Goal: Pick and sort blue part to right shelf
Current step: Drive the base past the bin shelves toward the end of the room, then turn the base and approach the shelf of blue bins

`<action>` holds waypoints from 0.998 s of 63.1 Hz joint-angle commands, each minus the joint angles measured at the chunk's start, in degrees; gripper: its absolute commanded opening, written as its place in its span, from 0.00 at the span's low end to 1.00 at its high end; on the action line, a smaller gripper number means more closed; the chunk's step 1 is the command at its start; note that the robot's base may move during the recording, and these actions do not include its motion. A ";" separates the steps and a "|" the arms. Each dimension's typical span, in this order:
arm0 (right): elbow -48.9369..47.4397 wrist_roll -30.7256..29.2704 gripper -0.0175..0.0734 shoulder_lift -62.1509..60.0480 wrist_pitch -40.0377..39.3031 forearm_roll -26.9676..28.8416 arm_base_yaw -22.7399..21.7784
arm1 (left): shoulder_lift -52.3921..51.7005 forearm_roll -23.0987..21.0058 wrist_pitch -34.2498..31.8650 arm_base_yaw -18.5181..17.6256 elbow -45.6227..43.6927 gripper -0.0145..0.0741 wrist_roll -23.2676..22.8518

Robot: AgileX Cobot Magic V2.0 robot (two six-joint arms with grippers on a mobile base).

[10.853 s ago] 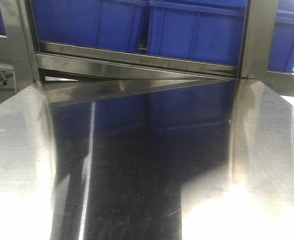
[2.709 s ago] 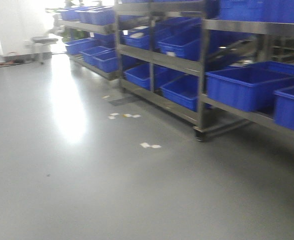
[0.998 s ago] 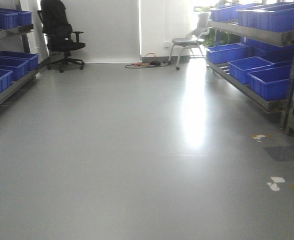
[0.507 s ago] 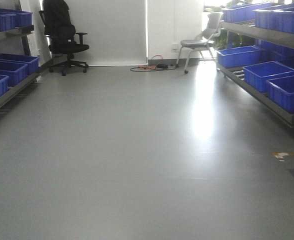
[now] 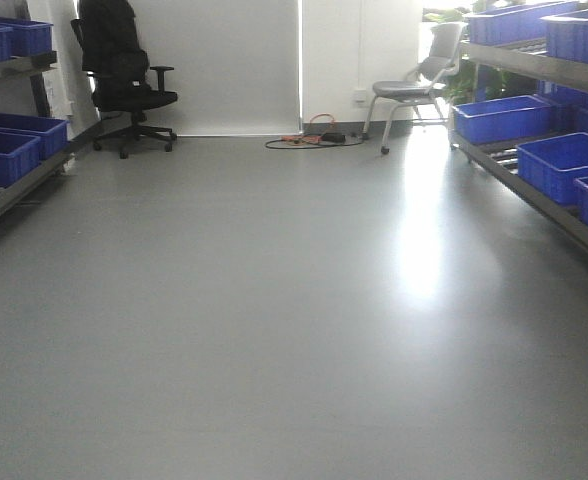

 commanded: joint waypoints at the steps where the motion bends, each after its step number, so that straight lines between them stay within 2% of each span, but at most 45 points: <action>1: -1.78 -0.54 0.68 0.43 -5.25 -0.65 -0.34 | 0.47 -0.94 -5.29 -0.01 -1.70 0.62 0.18; 63: -1.78 -0.54 0.68 0.43 -5.25 -0.65 -0.34 | 0.47 -0.94 -5.29 -0.01 -1.70 0.62 0.18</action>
